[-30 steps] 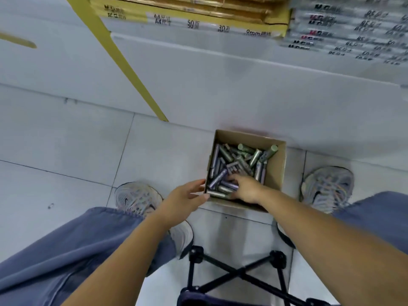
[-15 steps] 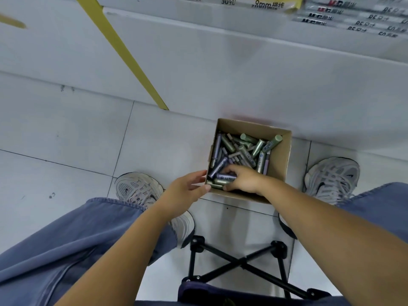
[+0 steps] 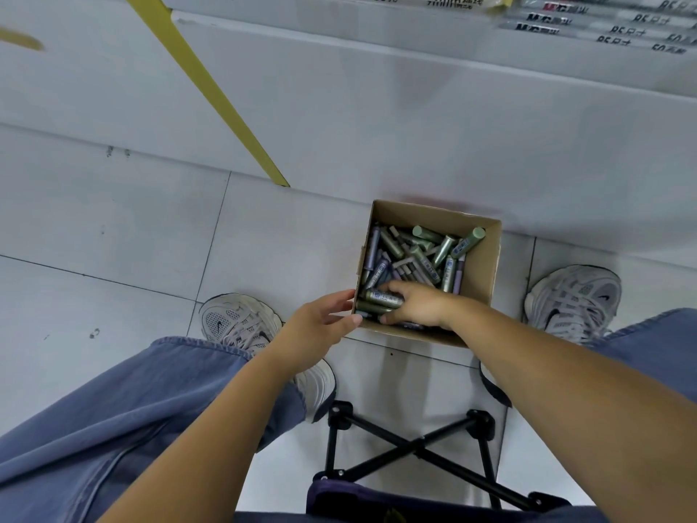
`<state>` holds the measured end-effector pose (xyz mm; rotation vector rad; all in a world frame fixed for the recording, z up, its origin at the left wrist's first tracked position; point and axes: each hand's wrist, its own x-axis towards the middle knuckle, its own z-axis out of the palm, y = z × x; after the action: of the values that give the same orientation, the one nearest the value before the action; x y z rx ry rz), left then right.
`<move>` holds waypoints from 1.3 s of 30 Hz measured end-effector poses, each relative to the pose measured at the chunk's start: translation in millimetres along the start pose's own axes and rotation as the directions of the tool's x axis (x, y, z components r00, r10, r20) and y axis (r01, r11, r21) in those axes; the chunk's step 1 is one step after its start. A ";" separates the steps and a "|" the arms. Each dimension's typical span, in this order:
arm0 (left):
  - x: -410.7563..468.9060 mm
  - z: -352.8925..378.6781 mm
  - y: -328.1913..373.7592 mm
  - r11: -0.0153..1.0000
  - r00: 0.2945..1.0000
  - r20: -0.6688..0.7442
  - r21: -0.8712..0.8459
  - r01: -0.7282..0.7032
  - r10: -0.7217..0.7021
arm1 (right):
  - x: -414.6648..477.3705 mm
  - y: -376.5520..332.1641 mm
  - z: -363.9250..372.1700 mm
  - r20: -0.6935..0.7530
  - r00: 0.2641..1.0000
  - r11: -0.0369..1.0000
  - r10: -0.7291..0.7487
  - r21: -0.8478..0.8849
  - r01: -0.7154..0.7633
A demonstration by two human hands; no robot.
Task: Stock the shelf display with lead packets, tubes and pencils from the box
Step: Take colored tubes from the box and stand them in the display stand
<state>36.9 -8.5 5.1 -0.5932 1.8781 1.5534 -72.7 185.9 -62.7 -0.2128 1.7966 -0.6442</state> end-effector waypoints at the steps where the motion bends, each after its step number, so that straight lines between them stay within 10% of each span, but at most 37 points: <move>1: 0.1 -0.1 -0.3 1.000 1.000 -0.001 0.000 0.000 0.000 | 0.3 -0.2 0.2 -0.006 1.000 1.000 -0.004 0.011 0.004; 20: -5.3 4.0 8.1 0.999 0.999 -0.035 0.043 0.002 -0.001 | -22.4 -4.8 -4.9 -0.165 0.985 0.983 -0.049 0.166 0.077; 24: -9.9 8.0 11.0 0.987 0.987 -0.161 0.153 0.036 -0.011 | -44.8 -18.0 -13.9 -0.331 0.941 0.832 -0.065 0.502 0.234; 28: -19.7 18.1 40.7 0.872 0.893 -0.291 0.451 -0.188 0.343 | -87.1 -45.3 -19.5 -0.446 0.876 0.616 -0.182 0.643 0.456; 34: -49.7 37.2 105.6 0.940 0.965 0.003 -0.227 -0.254 0.261 | -151.5 -95.5 -12.5 -0.576 0.785 0.409 -0.228 0.675 0.615; 39: -78.7 31.9 143.6 0.891 0.936 0.003 -0.307 -0.335 0.353 | -202.3 -120.8 -16.9 -0.619 0.730 0.391 -0.290 0.620 0.680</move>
<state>-0.5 48.6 157.2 -0.3461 1.7816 2.0919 -43.8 182.5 171.7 0.0537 1.5840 -2.0800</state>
